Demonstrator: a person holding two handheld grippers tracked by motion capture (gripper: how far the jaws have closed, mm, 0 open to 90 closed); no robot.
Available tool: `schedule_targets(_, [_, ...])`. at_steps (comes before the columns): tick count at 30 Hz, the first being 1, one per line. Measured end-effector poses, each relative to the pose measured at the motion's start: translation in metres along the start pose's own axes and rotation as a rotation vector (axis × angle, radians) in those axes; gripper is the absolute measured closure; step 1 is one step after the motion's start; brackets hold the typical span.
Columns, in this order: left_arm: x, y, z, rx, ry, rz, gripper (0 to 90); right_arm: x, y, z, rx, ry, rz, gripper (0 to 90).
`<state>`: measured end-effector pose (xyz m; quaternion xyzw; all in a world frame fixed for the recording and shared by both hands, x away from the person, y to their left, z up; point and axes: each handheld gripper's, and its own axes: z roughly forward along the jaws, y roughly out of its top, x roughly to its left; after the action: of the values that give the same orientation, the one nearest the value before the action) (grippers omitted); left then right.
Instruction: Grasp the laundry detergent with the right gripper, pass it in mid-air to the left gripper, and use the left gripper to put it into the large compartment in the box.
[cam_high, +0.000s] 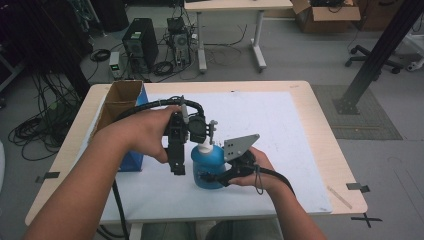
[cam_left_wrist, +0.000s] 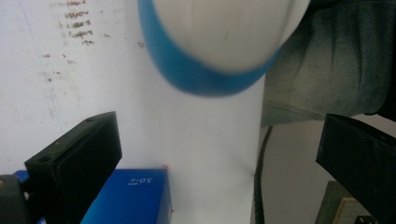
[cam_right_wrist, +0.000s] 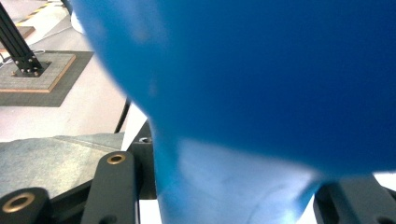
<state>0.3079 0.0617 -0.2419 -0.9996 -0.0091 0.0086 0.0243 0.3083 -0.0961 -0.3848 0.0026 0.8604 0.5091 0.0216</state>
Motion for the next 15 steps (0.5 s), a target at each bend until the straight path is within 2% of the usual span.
schedule_targets(15, [-0.002,0.008,0.006,-0.005,-0.007,0.016,0.4,-0.001,0.010,0.021,0.004,0.006,0.000,45.7])
